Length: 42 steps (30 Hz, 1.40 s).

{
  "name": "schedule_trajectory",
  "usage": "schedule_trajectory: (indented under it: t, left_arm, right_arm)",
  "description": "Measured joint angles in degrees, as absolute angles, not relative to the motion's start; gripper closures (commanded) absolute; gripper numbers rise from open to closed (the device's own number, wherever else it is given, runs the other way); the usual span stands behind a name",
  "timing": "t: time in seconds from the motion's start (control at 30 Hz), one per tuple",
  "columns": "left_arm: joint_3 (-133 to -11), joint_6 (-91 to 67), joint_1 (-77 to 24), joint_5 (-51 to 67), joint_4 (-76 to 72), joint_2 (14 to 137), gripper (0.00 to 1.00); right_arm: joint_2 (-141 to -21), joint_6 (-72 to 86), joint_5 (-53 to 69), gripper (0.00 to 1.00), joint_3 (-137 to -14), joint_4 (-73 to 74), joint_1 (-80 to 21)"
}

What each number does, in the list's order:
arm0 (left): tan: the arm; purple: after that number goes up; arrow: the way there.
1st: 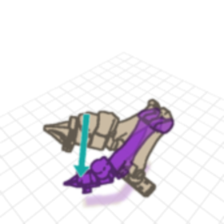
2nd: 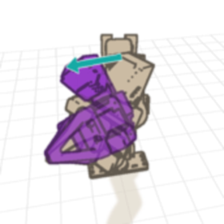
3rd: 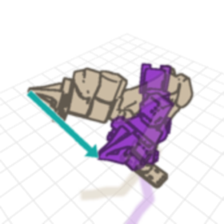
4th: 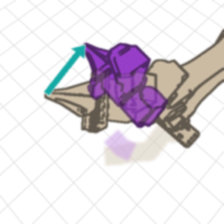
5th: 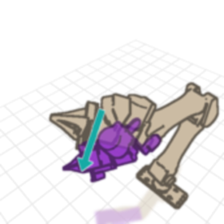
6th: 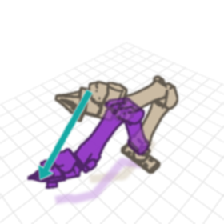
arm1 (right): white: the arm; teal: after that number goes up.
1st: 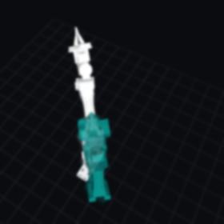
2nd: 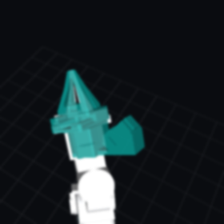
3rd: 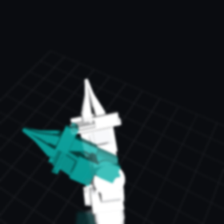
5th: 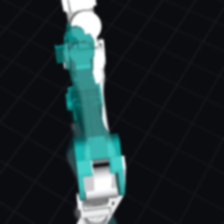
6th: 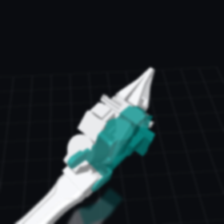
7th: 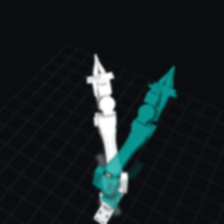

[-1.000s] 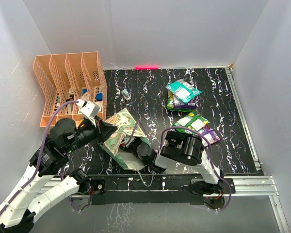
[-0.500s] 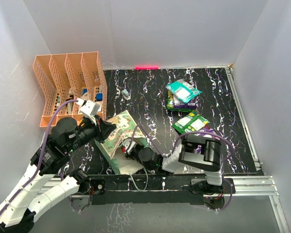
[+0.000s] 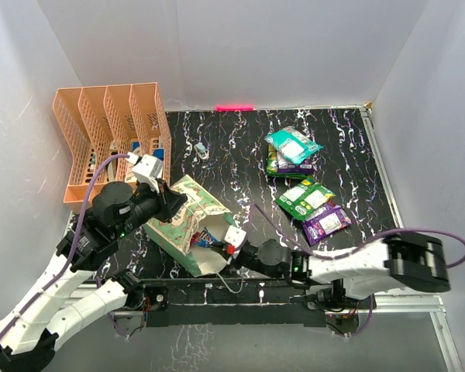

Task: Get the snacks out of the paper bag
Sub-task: Take out the snack from the paper bag, then place the snack at the center of the board.

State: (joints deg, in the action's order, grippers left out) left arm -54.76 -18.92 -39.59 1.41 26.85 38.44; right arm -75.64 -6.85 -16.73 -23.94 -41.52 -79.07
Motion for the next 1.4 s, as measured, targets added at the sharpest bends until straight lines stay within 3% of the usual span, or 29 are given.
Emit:
schedule_trajectory:
  t: [0.37,0.57,0.77,0.87,1.07,1.4]
  left_arm:
    - [-54.83,-19.64,-39.59,-2.74,27.44,39.9,1.0]
    - [-55.44,-20.16,-39.59,-4.29,28.05,40.05,1.0]
    - [-55.77,-20.82,-39.59,-4.95,28.95,39.92,1.0]
    - [-56.01,-21.12,-39.59,-5.08,29.26,39.9,1.0]
    - [-56.21,-21.78,-39.59,-5.06,29.39,39.66,1.0]
    - [-56.27,-22.33,-39.59,-4.75,29.39,39.7,1.0]
  right_arm:
    - [-37.95,-11.14,-1.65,0.93,-33.87,-4.08,-79.09]
    - [-29.74,-11.68,-11.66,0.93,-41.85,1.45,-79.13]
    - [-38.94,-15.38,-42.54,0.93,-42.76,-3.16,-77.87]
    - [-46.24,-16.34,-47.99,0.93,-41.04,-5.32,-71.13]
    - [-51.13,-8.93,-34.57,0.93,-28.47,-9.74,-47.4]
    - [-70.61,1.45,-20.38,0.93,-15.05,-27.86,-42.37]
